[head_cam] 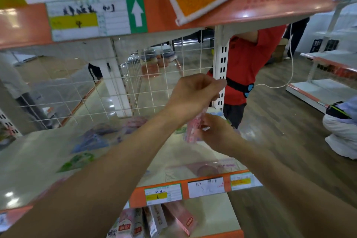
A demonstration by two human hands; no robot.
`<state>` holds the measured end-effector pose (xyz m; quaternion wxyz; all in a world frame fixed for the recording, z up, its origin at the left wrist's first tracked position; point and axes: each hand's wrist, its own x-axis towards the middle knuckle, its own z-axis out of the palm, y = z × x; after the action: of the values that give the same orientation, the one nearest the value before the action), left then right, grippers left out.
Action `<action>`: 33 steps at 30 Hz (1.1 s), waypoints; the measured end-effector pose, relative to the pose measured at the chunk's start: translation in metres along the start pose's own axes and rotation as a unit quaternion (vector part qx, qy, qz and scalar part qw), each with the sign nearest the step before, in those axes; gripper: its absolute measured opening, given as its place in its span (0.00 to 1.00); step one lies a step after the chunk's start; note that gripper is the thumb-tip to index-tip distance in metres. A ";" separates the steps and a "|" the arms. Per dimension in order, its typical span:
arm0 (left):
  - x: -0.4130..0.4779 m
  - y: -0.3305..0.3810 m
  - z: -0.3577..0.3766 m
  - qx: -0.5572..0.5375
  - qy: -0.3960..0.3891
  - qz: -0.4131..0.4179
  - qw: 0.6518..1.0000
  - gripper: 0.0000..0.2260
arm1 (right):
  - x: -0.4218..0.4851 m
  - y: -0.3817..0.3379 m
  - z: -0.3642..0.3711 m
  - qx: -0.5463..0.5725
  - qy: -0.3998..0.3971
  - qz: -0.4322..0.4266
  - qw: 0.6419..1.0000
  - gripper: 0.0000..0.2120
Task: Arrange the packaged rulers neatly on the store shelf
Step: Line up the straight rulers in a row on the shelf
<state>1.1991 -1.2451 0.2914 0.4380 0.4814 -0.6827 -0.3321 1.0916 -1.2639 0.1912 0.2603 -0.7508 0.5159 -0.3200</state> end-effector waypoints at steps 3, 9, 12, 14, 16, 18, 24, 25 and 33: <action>0.000 -0.008 -0.002 -0.026 -0.033 -0.030 0.999 0.07 | -0.006 0.003 0.008 -0.012 -0.031 0.011 0.999 0.14; 0.015 -0.020 -0.015 -0.233 0.103 -0.108 0.961 0.13 | -0.007 0.009 0.012 0.107 -0.018 0.021 0.994 0.07; 0.020 -0.042 -0.034 -0.406 0.192 -0.230 0.863 0.16 | -0.012 0.005 0.003 0.058 0.003 -0.004 0.998 0.25; 0.019 -0.062 -0.040 -0.496 0.224 -0.269 0.795 0.17 | -0.014 0.000 -0.005 -0.005 -0.007 -0.018 1.000 0.29; 0.017 -0.072 -0.037 -0.544 0.226 -0.279 0.758 0.18 | -0.014 -0.006 -0.008 -0.077 -0.052 -0.020 0.995 0.27; 0.016 -0.079 -0.034 -0.564 0.213 -0.279 0.748 0.18 | -0.010 -0.005 -0.010 -0.120 -0.086 -0.034 0.988 0.16; 0.000 -0.089 -0.048 0.122 0.005 -0.149 0.981 0.14 | 0.004 0.010 -0.031 -0.222 -0.192 -0.019 0.956 0.10; -0.002 -0.088 -0.048 0.219 -0.077 -0.088 0.969 0.19 | 0.005 0.013 -0.031 -0.209 -0.207 -0.017 0.956 0.10; -0.005 -0.104 -0.030 0.380 -0.288 -0.047 0.878 0.16 | 0.010 0.018 -0.030 -0.175 -0.272 0.003 0.946 0.13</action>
<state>1.2652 -1.2741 0.2111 -0.0108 0.5259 -0.8287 -0.1912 1.0605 -1.2810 0.1998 0.2557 -0.8417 0.4756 -0.0073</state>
